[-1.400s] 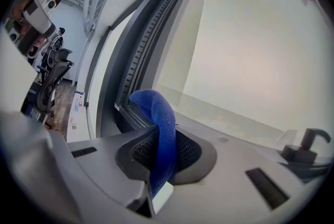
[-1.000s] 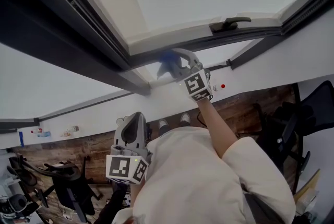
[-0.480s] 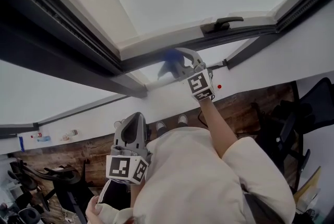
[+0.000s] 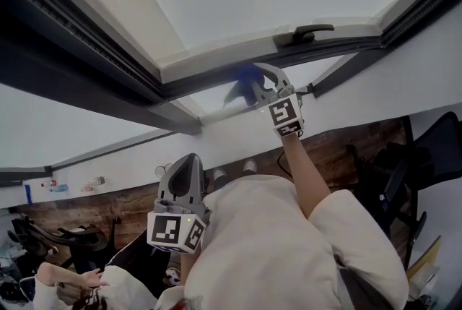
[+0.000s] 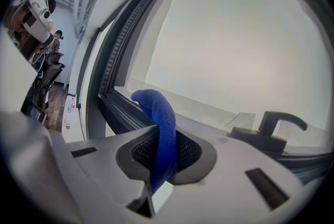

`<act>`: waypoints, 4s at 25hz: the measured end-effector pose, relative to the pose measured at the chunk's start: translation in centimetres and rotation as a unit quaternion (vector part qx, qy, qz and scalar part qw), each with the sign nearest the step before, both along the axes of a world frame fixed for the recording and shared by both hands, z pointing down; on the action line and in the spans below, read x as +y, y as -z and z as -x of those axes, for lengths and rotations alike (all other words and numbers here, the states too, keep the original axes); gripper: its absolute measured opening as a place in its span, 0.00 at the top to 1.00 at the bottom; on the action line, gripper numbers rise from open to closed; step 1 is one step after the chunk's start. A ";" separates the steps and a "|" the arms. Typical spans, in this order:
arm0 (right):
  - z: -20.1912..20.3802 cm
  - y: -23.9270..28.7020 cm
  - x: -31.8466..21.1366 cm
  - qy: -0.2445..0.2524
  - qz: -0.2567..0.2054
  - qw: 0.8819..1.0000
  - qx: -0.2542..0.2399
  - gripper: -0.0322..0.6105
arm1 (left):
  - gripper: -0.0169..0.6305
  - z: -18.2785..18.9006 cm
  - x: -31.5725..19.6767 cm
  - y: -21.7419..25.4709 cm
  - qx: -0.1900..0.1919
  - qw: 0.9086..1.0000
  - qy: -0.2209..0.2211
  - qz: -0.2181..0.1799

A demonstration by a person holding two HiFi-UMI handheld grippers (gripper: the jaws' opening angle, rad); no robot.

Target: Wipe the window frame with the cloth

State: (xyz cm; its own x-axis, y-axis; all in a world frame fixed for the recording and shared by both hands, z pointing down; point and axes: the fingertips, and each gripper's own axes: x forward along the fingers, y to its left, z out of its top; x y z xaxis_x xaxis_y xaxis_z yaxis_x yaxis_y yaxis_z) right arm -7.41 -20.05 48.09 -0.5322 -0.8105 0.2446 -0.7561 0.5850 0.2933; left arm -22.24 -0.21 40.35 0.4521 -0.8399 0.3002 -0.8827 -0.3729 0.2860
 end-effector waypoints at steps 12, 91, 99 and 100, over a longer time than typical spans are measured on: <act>-3.4 0.0 -0.6 -0.007 -0.003 1.000 -0.003 0.88 | 0.96 -2.5 0.3 -0.4 0.001 1.000 0.011 0.001; -16.3 2.0 -4.8 0.043 0.015 0.997 0.056 0.88 | 0.96 -31.0 -3.7 -1.6 0.013 0.999 -0.026 0.037; -17.9 2.0 -5.1 0.027 0.028 0.998 0.056 0.88 | 0.96 -31.4 -4.1 -1.1 0.015 0.999 -0.039 0.033; -18.6 2.0 -5.3 0.016 0.032 0.998 0.054 0.88 | 0.96 -31.4 -4.1 -1.1 0.015 0.998 -0.045 0.033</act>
State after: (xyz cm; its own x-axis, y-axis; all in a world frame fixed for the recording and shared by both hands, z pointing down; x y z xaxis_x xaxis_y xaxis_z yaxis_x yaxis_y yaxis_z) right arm 11.15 -25.30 46.12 -0.5245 -0.7746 0.3533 -0.7030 0.6281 0.3336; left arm 9.15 -4.27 41.43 0.5339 -0.7746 0.3390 -0.8373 -0.4287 0.3393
